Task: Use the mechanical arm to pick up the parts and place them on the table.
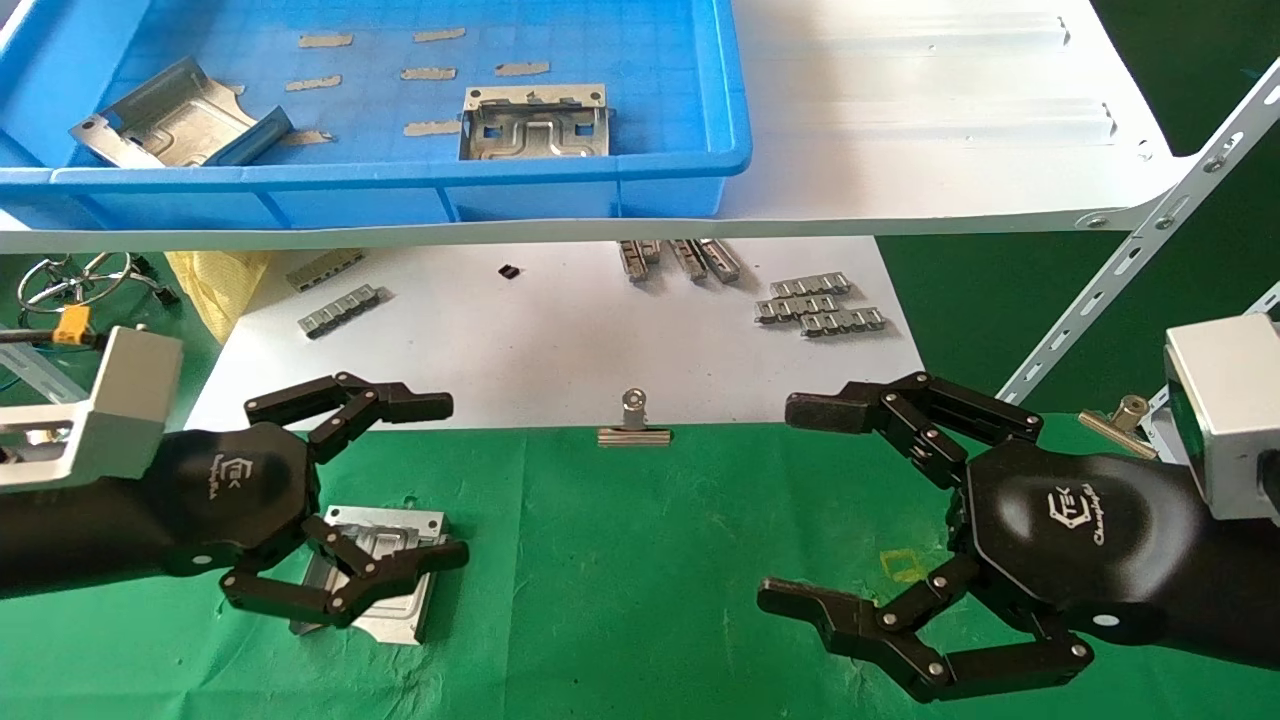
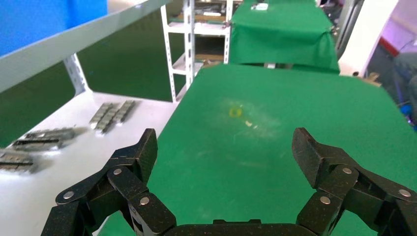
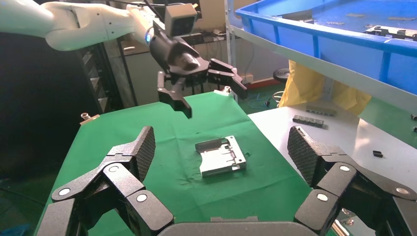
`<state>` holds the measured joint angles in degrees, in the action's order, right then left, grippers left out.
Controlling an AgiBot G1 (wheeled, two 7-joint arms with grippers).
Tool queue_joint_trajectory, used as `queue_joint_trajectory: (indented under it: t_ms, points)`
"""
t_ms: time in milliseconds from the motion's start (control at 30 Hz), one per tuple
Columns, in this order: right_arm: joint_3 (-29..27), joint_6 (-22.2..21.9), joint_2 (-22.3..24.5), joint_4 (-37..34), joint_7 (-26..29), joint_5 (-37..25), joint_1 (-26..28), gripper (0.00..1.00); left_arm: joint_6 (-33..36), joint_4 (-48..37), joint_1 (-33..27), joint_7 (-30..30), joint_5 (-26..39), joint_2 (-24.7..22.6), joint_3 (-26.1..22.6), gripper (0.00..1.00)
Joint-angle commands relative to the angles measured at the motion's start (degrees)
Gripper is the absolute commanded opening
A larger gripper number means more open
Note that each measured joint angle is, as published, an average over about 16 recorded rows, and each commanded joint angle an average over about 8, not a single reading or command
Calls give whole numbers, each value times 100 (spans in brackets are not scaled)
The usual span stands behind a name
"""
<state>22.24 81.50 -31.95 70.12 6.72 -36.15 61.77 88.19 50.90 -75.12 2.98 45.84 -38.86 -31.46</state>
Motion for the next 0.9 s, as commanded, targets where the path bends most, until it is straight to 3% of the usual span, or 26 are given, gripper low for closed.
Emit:
queue_joint_trajectory:
  t_ms: [33, 900]
  points:
    - [0, 0, 0, 0, 0, 0, 0, 100, -21, 187, 112, -113, -33, 32, 128, 100]
    - [0, -1, 0, -1, 0, 1, -1, 100, -255, 2361, 1410, -1415, -417, 397, 1607, 100]
